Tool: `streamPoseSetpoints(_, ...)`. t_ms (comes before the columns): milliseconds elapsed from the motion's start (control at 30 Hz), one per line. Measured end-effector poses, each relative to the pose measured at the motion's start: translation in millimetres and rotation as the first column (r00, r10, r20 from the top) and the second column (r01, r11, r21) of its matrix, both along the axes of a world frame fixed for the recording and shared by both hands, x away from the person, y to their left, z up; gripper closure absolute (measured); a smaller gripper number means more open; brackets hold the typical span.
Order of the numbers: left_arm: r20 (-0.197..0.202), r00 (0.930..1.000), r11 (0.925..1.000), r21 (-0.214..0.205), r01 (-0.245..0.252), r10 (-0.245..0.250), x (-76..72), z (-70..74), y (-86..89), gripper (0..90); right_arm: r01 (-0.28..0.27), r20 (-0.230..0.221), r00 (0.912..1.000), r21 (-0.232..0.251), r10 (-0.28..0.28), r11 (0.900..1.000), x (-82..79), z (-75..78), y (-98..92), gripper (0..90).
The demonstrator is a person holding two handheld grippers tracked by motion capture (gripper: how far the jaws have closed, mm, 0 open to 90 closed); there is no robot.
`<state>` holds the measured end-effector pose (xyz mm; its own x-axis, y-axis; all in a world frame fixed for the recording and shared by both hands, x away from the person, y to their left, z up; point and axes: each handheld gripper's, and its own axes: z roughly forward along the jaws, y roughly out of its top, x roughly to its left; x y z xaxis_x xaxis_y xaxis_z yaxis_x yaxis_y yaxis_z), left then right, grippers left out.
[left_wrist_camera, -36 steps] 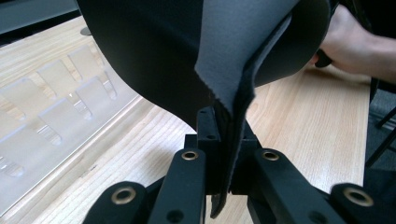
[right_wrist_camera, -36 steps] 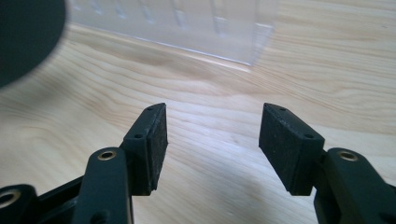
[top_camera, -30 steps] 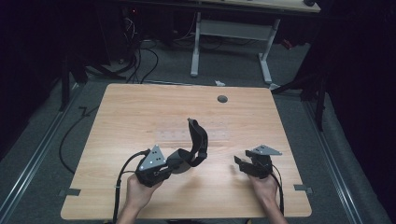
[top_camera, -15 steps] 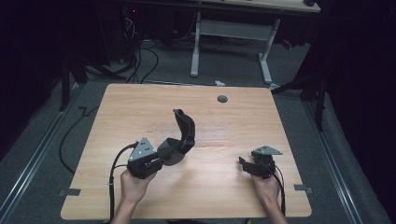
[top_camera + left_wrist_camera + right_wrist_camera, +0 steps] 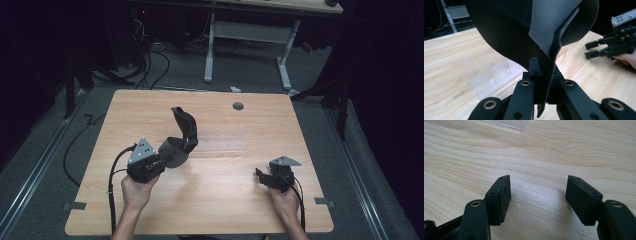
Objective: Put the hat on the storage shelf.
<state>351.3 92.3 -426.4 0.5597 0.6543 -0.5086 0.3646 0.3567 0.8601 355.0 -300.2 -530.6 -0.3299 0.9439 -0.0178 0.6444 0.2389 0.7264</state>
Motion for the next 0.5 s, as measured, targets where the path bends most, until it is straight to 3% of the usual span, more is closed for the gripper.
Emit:
streamPoseSetpoints(233,0.032,0.9987,0.9992,-0.007,-0.04,0.04,10.3,8.5,9.2,86.6,0.0,-0.001,1.0,0.0,0.0,1.0,0.0,0.0,0.1,37.1)
streamPoseSetpoints(500,0.049,0.9961,0.9971,0.015,-0.074,0.073,25.1,12.7,12.6,86.5,0.001,-0.001,1.0,0.0,-0.001,1.0,-0.2,0.0,0.3,36.7)
